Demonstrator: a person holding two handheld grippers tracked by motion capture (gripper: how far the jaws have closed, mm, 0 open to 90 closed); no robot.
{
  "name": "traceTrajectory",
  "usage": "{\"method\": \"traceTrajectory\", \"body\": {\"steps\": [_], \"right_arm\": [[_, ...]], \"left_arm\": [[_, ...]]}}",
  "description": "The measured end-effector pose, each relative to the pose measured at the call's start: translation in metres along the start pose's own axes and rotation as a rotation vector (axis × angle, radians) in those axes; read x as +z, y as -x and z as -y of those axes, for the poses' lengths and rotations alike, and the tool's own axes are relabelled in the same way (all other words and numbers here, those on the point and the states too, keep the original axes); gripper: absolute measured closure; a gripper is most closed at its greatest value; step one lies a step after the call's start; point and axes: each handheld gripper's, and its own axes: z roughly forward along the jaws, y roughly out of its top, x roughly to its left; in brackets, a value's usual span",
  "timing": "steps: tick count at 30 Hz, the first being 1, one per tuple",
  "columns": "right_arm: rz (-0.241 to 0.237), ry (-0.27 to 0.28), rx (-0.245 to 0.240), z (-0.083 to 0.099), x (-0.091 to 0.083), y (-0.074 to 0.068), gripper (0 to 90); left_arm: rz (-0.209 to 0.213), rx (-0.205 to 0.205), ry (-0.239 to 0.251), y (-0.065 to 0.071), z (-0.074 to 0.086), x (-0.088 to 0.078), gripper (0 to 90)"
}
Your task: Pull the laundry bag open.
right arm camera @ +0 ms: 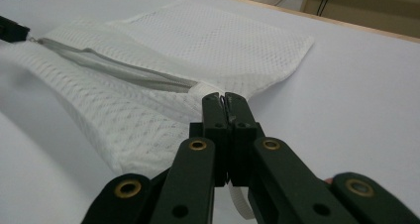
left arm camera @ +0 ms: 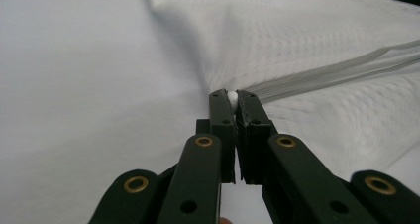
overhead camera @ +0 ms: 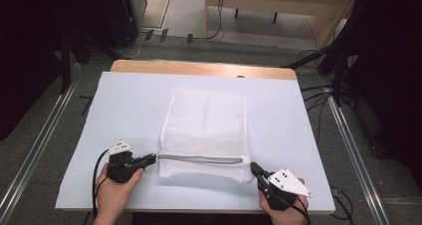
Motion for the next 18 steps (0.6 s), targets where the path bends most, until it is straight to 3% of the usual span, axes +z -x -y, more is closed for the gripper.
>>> {"method": "traceTrajectory", "body": {"steps": [6, 7, 10, 11, 15, 16, 17, 18], "right_arm": [[-0.014, 0.002, 0.006, 0.000, 0.001, -0.002, 90.0], [-0.038, 0.010, 0.002, 0.000, 0.001, -0.002, 90.0], [-0.053, 0.012, 0.005, 0.001, 0.000, -0.001, 90.0], [-0.057, 0.014, 0.007, 0.002, 0.000, 0.000, 90.0], [-0.061, 0.011, 0.031, 0.006, 0.001, 0.006, 88.2], [-0.062, 0.013, 0.034, 0.006, 0.002, 0.007, 81.4], [-0.057, 0.018, 0.048, 0.006, 0.003, 0.008, 63.3], [-0.057, 0.018, 0.048, 0.006, 0.003, 0.008, 63.3]], "left_arm": [[0.012, -0.009, 0.019, -0.001, 0.004, -0.005, 87.5], [0.042, -0.018, 0.039, -0.004, 0.005, -0.006, 85.9], [0.020, -0.003, 0.077, -0.006, 0.007, -0.009, 65.2], [0.007, -0.003, 0.109, -0.007, 0.007, -0.012, 65.2], [-0.033, 0.010, 0.191, -0.009, 0.006, -0.021, 46.9], [-0.041, 0.005, 0.200, -0.010, 0.006, -0.022, 44.8], [-0.051, 0.001, 0.202, -0.012, 0.006, -0.023, 39.1], [-0.056, -0.004, 0.205, -0.013, 0.006, -0.023, 39.1]]}}
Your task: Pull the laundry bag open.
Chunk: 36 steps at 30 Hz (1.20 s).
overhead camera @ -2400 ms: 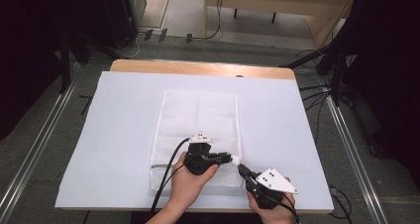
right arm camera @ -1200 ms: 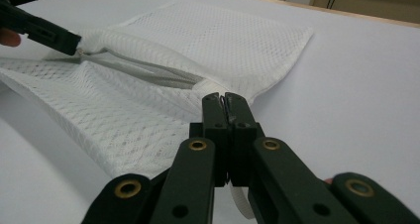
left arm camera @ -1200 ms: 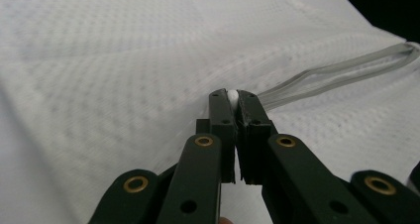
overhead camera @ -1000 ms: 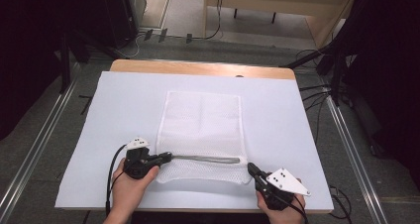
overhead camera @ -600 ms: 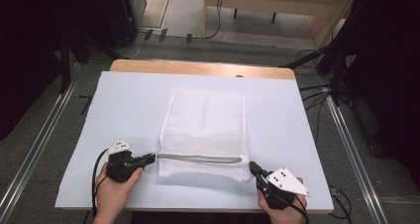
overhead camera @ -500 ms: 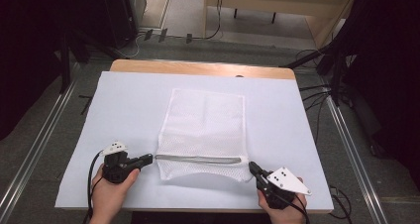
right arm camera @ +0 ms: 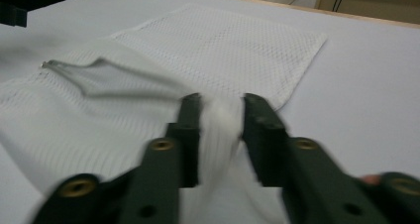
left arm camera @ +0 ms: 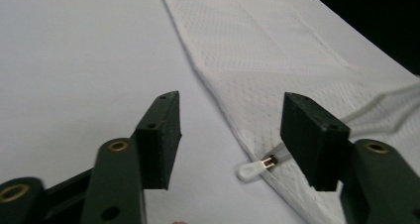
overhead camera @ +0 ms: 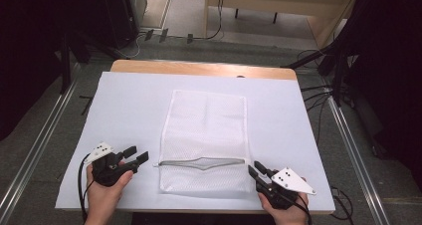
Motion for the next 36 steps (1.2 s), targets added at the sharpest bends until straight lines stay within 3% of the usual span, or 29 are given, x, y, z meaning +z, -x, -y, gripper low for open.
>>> {"method": "traceTrajectory", "body": {"steps": [1, 2, 3, 6, 7, 10, 12, 17, 25, 29, 36], "right_arm": [[0.011, -0.011, 0.029, -0.001, 0.000, 0.001, 48.1], [0.011, -0.011, 0.029, -0.001, 0.000, 0.001, 48.1], [0.028, -0.012, 0.038, -0.001, 0.000, 0.003, 42.7], [0.016, -0.010, 0.064, -0.002, -0.001, 0.007, 38.0], [0.005, -0.009, 0.079, -0.003, -0.003, 0.012, 35.5], [-0.003, -0.014, 0.092, -0.005, -0.006, 0.017, 32.3], [-0.018, -0.022, 0.106, -0.006, -0.009, 0.023, 28.6], [0.014, -0.055, 0.123, -0.007, -0.017, 0.041, 23.8], [0.059, -0.032, 0.167, -0.004, -0.034, 0.079, 19.0], [0.041, -0.019, 0.174, -0.004, -0.041, 0.094, 15.7], [0.095, -0.010, 0.194, 0.007, -0.055, 0.123, 15.8]], "left_arm": [[-0.010, -0.007, 0.002, -0.002, 0.000, -0.001, 32.2], [-0.019, -0.015, 0.008, -0.003, -0.001, -0.001, 32.2], [-0.034, -0.026, 0.014, -0.005, -0.002, -0.003, 25.5], [-0.039, -0.028, 0.015, -0.007, -0.003, -0.005, 14.0], [-0.023, -0.004, 0.006, -0.008, -0.004, -0.007, 12.5], [0.004, 0.013, 0.009, -0.010, -0.003, -0.010, 2.3], [0.028, 0.008, 0.018, -0.012, -0.004, -0.013, 1.6], [-0.014, 0.049, 0.003, -0.016, -0.004, -0.019, 1.6], [-0.056, 0.081, 0.006, -0.025, -0.001, -0.029, 0.0], [-0.070, 0.107, -0.008, -0.030, 0.000, -0.031, 0.0], [-0.071, 0.105, 0.002, -0.040, 0.001, -0.039, 0.0]]}}
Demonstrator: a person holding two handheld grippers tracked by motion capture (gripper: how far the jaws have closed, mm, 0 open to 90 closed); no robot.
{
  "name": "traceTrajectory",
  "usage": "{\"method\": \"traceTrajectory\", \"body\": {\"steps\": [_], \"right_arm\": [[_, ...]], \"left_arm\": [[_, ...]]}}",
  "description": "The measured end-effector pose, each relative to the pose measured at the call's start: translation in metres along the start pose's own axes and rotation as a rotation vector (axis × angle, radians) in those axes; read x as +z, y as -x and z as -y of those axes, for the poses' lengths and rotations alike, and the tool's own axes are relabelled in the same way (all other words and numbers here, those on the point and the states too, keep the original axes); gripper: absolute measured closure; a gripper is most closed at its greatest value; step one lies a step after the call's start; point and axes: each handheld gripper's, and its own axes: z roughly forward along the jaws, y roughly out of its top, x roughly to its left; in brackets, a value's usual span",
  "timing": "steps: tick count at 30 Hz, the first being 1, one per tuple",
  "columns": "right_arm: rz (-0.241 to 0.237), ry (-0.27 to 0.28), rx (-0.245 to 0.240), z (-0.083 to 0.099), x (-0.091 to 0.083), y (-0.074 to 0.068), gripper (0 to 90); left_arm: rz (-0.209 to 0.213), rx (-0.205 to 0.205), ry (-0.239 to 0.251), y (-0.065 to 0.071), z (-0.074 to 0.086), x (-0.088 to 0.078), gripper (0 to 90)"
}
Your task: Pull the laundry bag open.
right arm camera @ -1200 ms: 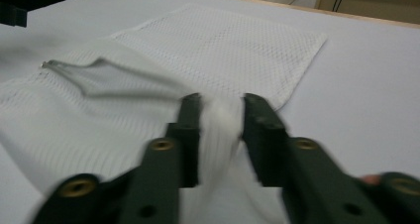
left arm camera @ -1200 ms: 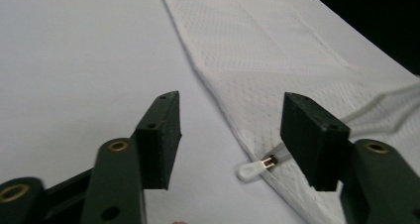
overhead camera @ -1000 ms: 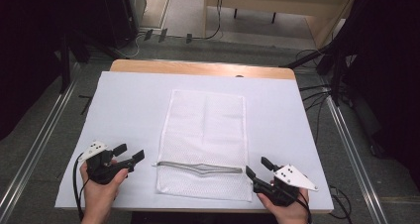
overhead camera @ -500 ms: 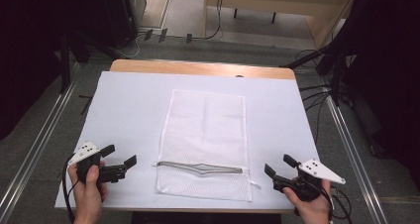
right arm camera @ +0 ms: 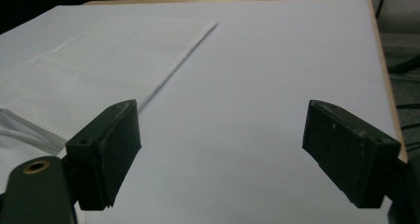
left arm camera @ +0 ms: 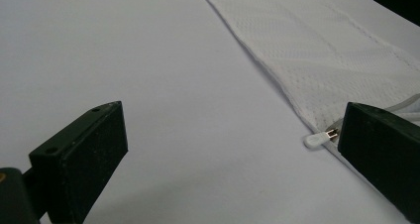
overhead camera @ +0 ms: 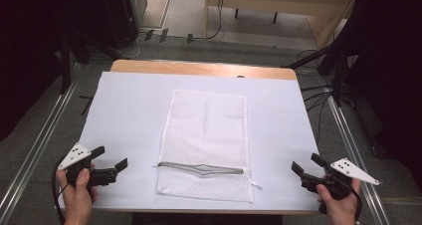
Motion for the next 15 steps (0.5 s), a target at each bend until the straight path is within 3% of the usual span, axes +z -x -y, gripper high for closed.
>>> {"method": "traceTrajectory", "body": {"steps": [7, 15], "right_arm": [[0.042, 0.000, 0.040, 0.005, -0.003, 0.014, 16.2], [0.057, -0.017, 0.035, 0.009, 0.002, 0.015, 16.4]], "left_arm": [[-0.007, 0.001, 0.007, -0.003, 0.001, -0.001, 0.0], [-0.029, 0.021, 0.003, -0.002, 0.000, 0.002, 0.0]]}}
